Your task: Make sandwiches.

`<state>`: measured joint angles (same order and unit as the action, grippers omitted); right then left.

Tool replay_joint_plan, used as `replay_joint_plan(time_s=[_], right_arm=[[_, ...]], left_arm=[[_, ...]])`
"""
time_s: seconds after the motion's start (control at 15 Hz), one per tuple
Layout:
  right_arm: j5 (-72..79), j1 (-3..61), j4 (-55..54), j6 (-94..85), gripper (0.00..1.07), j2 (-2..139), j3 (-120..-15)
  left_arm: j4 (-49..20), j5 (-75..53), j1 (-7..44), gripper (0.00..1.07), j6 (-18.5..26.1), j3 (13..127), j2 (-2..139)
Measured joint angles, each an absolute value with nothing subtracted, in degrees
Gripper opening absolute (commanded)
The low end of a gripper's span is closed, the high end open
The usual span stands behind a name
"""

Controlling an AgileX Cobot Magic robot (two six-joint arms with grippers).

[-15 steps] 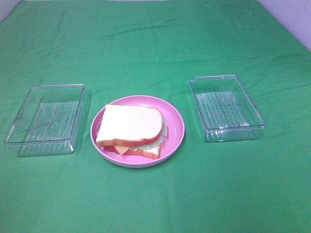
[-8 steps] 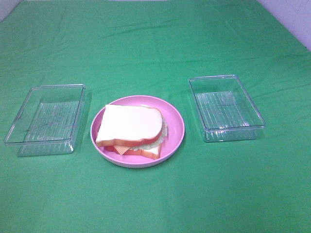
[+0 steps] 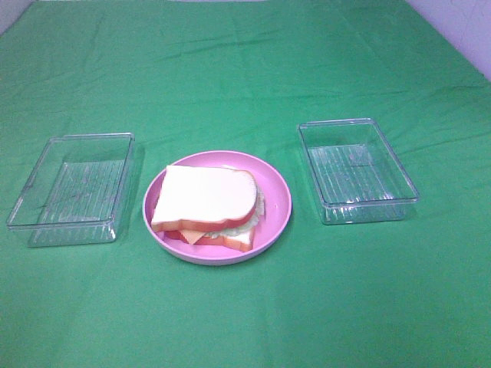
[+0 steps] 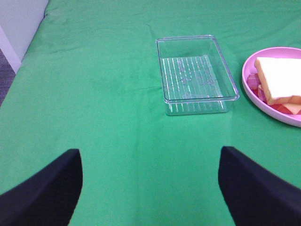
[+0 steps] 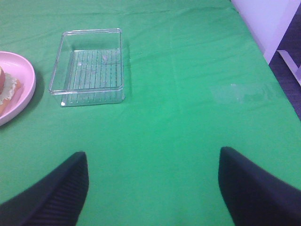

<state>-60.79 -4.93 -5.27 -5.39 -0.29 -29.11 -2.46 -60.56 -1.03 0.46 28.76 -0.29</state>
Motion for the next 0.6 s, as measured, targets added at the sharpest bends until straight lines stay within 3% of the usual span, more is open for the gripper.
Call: replay_joint_plan(time_s=[0.6], right_arm=[[-60.79,-4.93,-5.39,-5.39,0.73,-0.29,-28.99]], left_arm=[[-2.58,-60.56,-1.03,0.76,0.63,28.76,-0.29]])
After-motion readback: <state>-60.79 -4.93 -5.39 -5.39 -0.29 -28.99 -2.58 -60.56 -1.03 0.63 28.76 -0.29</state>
